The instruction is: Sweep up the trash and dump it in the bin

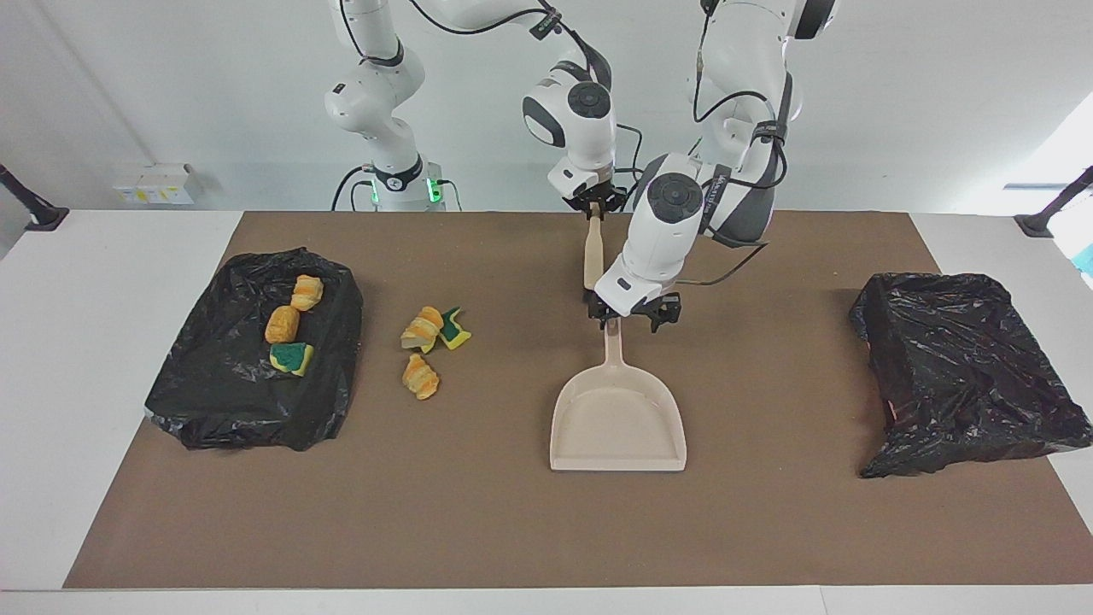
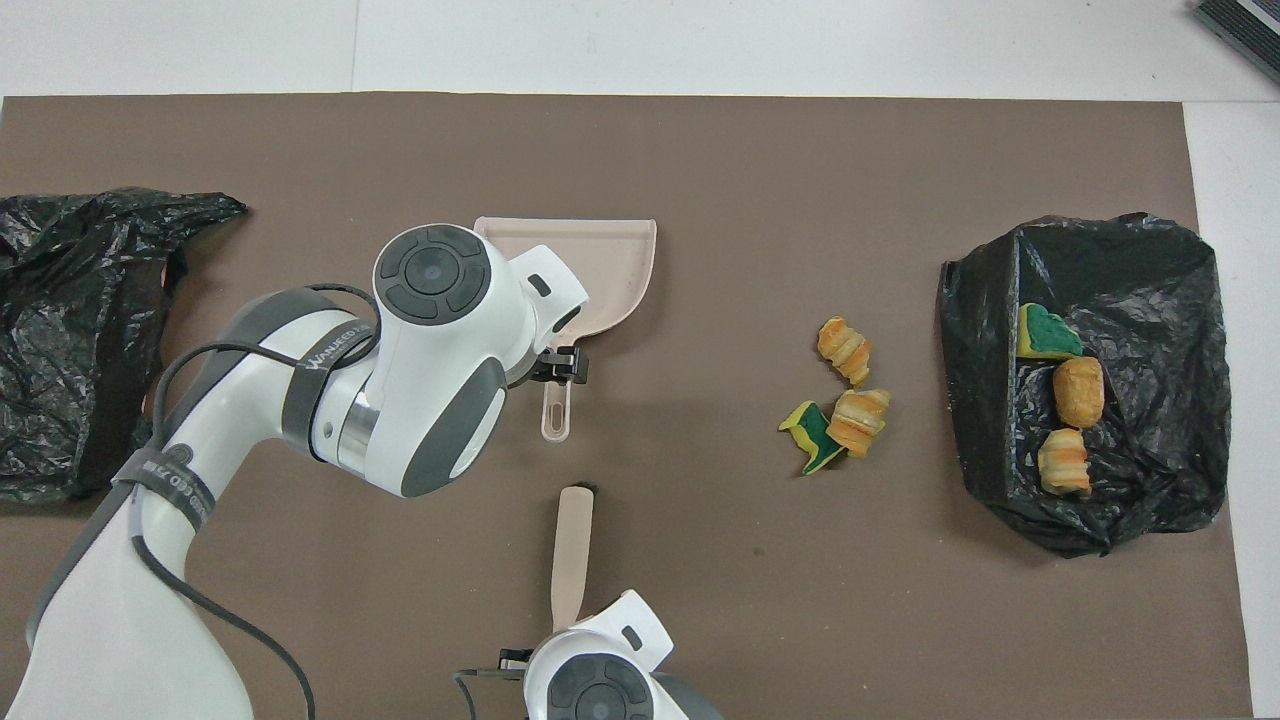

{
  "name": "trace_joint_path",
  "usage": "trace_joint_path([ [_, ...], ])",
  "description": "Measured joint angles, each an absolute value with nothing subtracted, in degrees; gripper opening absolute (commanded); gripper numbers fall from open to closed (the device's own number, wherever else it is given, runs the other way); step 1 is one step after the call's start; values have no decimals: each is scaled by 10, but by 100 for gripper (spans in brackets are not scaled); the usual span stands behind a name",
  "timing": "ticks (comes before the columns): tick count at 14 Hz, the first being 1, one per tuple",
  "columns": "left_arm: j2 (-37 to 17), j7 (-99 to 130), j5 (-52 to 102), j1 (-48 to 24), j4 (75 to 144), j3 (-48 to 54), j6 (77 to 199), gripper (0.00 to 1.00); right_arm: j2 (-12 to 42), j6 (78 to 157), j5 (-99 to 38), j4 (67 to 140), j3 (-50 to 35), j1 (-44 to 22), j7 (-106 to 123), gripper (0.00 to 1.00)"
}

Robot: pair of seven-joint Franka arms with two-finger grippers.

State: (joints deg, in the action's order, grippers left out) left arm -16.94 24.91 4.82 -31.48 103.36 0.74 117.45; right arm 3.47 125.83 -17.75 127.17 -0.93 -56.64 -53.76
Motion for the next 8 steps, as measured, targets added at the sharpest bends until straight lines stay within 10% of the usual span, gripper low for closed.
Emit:
trace_joint_path([
  [2,-174,268,49,-329,1036,7,1180,70,13,1200,-163,1266,-6,-560,-538,0],
  [5,-178,274,49,-335,1037,6,1185,5,-43,1104,-138,1265,-4,-526,-533,0],
  [8,-179,274,49,-334,1037,3,1185,0,-93,1027,-116,1265,-3,-488,-510,0],
])
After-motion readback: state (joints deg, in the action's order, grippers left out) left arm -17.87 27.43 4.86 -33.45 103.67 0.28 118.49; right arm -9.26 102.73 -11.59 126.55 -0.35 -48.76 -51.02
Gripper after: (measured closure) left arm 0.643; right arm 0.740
